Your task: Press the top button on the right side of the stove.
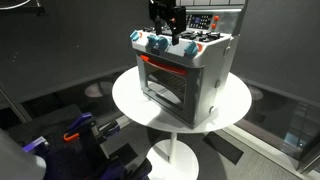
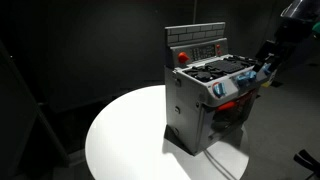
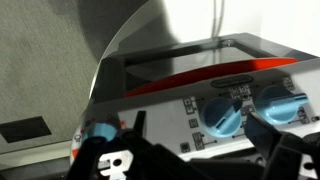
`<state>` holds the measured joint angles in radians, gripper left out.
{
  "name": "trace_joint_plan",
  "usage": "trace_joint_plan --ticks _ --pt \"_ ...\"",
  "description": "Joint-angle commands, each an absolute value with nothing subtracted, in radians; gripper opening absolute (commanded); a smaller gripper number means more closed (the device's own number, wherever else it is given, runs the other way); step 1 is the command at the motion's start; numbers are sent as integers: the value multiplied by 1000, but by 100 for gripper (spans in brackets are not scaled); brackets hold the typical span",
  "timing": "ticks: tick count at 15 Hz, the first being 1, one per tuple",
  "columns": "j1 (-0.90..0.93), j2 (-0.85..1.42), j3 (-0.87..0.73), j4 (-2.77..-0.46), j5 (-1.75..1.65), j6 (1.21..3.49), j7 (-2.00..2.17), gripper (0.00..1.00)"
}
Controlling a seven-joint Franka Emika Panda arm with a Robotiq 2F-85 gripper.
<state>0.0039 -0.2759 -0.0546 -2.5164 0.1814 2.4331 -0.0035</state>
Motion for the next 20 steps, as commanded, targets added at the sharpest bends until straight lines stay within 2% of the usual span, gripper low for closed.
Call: trace_joint_plan --ticks 1,9,20 --pt "0 -276 -51 -2514 182 2430 -4 100" --pt "-6 -268 -43 -2470 163 2460 12 100" --pt "-57 -111 -38 -2242 18 2575 102 100"
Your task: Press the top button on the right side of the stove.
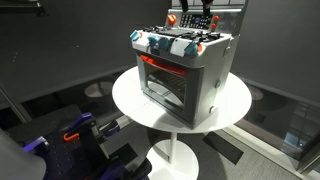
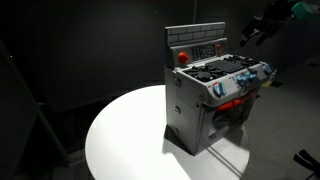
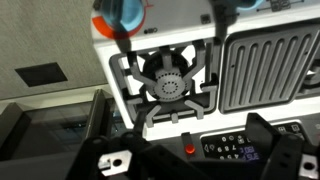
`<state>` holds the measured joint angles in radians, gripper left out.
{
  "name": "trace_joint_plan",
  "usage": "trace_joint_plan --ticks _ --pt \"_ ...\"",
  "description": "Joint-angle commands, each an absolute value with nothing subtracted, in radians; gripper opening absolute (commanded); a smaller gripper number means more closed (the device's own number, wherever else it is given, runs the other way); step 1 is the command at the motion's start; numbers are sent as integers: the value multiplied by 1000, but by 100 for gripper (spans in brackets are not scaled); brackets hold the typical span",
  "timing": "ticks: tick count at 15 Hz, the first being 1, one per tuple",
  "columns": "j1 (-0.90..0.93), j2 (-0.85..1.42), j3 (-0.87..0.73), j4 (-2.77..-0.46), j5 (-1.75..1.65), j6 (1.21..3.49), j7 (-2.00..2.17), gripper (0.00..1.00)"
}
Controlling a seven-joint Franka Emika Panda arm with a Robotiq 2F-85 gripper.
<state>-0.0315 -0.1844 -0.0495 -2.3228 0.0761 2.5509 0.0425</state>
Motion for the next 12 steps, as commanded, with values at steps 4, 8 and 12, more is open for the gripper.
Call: trace_joint_plan --ticks 4,8,12 --pt "-69 -31 -40 -2176 -71 2621 181 100" --pt "-65 40 -51 -2117 -175 2646 282 100" --pt "-49 94 -64 -2060 -239 2643 355 100"
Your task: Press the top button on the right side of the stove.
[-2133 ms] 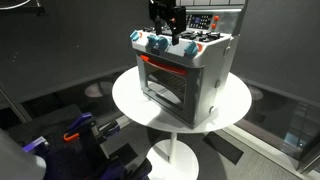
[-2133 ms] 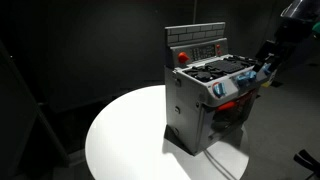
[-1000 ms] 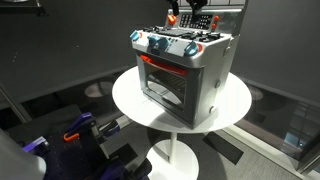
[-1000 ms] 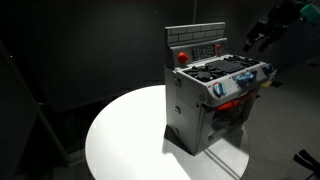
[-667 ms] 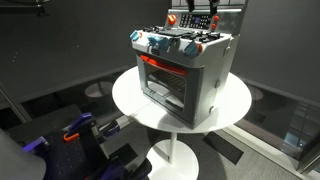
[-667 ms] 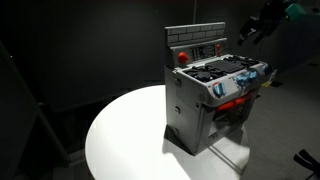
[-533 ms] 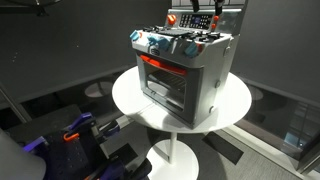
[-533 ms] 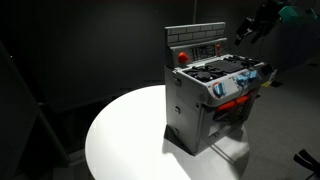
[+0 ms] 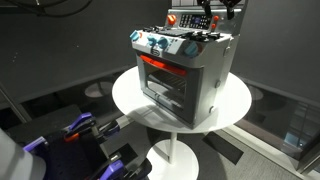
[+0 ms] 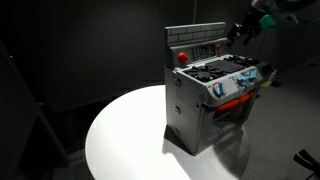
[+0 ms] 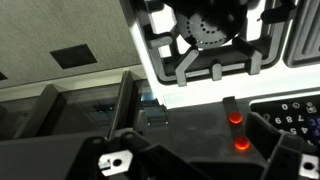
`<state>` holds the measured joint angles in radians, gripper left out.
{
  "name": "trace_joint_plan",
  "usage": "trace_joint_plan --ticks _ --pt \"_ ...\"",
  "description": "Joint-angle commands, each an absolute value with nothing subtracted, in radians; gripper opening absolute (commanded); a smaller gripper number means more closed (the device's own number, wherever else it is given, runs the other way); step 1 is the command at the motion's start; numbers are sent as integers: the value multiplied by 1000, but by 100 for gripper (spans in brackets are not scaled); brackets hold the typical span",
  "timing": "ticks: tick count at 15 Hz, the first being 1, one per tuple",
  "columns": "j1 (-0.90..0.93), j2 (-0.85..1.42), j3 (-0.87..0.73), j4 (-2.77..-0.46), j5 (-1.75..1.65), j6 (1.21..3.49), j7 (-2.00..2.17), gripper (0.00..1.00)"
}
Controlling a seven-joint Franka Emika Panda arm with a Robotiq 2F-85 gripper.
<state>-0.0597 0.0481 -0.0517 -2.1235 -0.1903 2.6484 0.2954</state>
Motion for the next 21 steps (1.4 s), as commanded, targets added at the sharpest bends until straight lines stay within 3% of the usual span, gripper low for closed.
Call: trace_joint_plan --ticks 1,21 --pt "-46 105 -67 -2049 -247 2641 367 100" --pt "-4 202 -96 -1946 -232 2640 373 100"
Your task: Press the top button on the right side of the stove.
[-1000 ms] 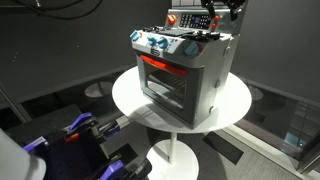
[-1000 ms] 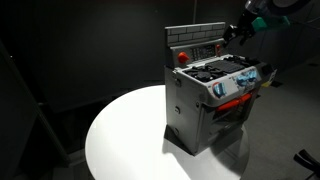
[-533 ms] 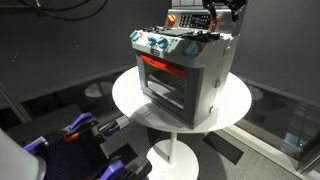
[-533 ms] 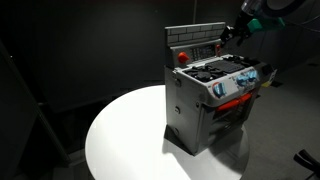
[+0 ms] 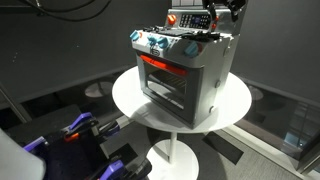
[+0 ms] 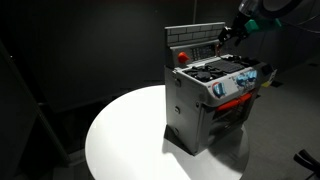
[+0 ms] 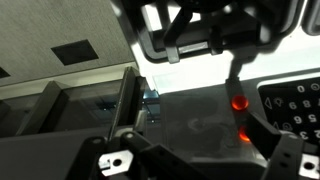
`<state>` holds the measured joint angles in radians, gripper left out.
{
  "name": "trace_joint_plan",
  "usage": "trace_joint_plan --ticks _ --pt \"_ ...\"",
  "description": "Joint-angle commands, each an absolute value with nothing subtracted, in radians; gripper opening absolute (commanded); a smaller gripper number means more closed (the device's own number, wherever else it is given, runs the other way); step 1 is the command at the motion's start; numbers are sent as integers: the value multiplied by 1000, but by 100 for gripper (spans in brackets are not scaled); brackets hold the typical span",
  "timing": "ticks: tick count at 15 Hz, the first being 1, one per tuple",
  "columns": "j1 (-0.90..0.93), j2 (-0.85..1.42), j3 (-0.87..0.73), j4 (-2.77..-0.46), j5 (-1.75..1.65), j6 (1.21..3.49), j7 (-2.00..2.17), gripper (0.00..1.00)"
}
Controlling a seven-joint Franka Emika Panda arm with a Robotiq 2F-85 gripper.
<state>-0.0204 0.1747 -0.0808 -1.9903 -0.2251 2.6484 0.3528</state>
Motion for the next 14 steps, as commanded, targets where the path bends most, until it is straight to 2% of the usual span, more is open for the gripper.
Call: trace_joint_plan --ticks 1,14 --pt "-4 206 -97 -1942 -231 2639 372 100" --pt "-17 163 -81 -1968 -150 2563 302 100"
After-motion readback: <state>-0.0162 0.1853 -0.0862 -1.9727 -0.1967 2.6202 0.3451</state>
